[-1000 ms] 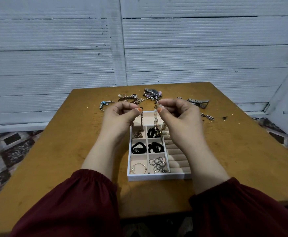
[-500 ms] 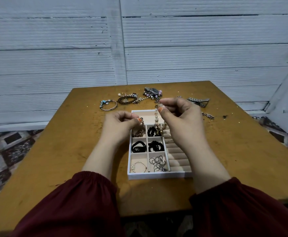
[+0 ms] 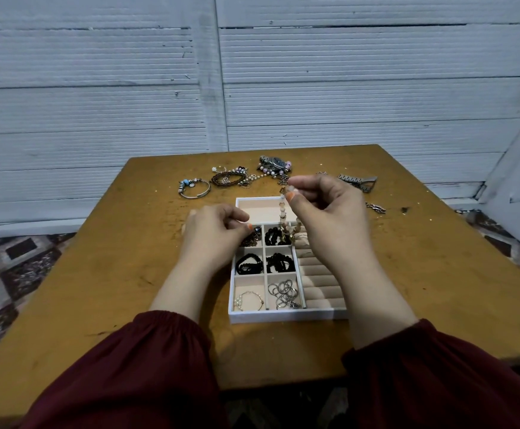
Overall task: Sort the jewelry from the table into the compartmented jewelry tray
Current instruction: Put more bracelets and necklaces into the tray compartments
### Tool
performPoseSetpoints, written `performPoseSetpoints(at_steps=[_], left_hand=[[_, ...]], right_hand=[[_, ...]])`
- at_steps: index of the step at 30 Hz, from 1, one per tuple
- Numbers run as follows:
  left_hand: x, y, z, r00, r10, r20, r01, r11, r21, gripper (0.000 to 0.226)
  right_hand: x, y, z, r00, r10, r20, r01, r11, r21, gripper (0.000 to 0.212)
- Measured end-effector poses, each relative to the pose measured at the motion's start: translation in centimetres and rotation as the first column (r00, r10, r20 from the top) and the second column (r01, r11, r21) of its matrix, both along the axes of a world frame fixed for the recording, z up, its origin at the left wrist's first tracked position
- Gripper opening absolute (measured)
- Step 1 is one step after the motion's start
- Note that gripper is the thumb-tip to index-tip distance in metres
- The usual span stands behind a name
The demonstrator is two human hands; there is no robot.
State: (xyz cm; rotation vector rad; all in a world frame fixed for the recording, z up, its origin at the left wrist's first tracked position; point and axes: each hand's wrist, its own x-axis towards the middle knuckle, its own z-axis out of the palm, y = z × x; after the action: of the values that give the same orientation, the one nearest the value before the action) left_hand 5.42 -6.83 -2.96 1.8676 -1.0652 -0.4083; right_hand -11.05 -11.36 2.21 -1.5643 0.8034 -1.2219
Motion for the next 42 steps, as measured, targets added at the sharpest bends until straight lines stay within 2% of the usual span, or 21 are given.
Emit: performPoseSetpoints(at_steps=[6,15,21,27,33,35,38,42], left_hand=[[-0.1,0.0,0.0,0.998,0.015,0.056,-0.016,1.000,0.017,0.024],[0.0,-0.3,-0.5,0.998,0.048,0.045,-0.046,0.998,-0.038,0.021],[-0.2,-0.1,-0.3,0.991,0.097,0.094,-0.091,0.994,-0.068,0.020],[-0.5,0.1,0.3,0.992,0.069,-0.101,-0.085,0.983,-0.163,0.008],[-0.8,1.2,1.5,0.954,0.109,-0.280,-0.180,0.954,-0.240,0.019],[-0.8,1.7,1.9,0.958,0.136,-0.253,-0.198,0.951,-0.238,0.008],[-0.8,2.9,2.3,0.960,0.166,-0.225,-0.225,0.936,-0.269,0.016],[-0.8,4.0,1.7,0.948,0.198,-0.248,-0.259,0.935,-0.242,0.012]], right_hand=[[-0.1,0.0,0.0,1.000,-0.006,-0.010,0.006,1.000,-0.001,0.018],[-0.1,0.0,0.0,1.000,-0.009,-0.018,0.009,1.000,-0.003,0.019],[-0.1,0.1,0.0,1.000,0.004,-0.022,-0.004,1.000,-0.007,0.019],[-0.3,0.2,0.2,0.999,0.028,-0.026,-0.028,1.000,0.003,0.020],[-0.7,1.2,0.7,0.986,0.156,-0.050,-0.156,0.988,0.009,0.016],[-0.7,1.4,0.7,0.981,0.184,-0.063,-0.184,0.983,0.011,0.016],[-0.5,1.9,0.7,0.974,0.214,-0.077,-0.214,0.977,0.008,0.016],[0.0,2.5,0.4,0.962,0.261,-0.084,-0.259,0.965,0.038,0.016]])
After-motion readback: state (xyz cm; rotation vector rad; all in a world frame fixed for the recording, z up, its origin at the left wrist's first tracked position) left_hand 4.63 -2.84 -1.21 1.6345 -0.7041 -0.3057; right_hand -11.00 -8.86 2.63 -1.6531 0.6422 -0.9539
